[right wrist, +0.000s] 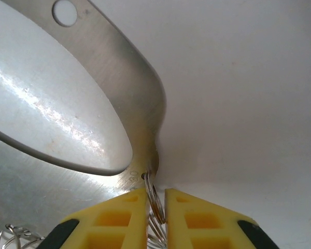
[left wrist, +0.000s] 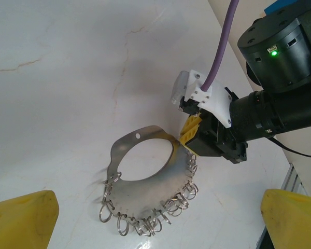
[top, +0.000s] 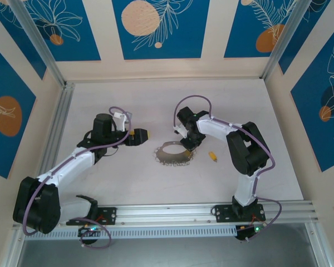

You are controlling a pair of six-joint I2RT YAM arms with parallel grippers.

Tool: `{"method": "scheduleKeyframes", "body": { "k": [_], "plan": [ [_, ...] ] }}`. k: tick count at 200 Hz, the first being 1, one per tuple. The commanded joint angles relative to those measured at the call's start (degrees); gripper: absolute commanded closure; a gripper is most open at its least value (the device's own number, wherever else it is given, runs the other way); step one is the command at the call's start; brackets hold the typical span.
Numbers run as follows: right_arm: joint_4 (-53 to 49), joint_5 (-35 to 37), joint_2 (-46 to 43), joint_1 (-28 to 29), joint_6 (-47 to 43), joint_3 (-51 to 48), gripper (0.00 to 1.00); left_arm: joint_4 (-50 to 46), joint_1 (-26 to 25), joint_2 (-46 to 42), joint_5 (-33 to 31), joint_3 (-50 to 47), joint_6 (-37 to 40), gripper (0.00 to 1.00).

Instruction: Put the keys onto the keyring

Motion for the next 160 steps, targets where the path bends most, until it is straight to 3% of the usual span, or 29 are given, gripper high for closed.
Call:
{"method": "scheduleKeyframes", "body": {
  "k": [1,34,160],
  "plan": [
    [-1.23,-0.99,-0.24,-0.32,-0.66,0.22,0.83,-0.09,0.02,-1.33,0.29,1.44,-0.27,0.0],
    [-1.25,-1.53,-0.69,-0.58,-0.44,-0.32,0.76,0.34,0.0,-1.26,0.37,1.69,-0.57,0.0],
    [-0.77,-3.71,0.7,-0.85,-0.99,0.69,0.75,0.24,0.04,-0.81,0.72,2.31,0.32,0.0]
  ]
}}
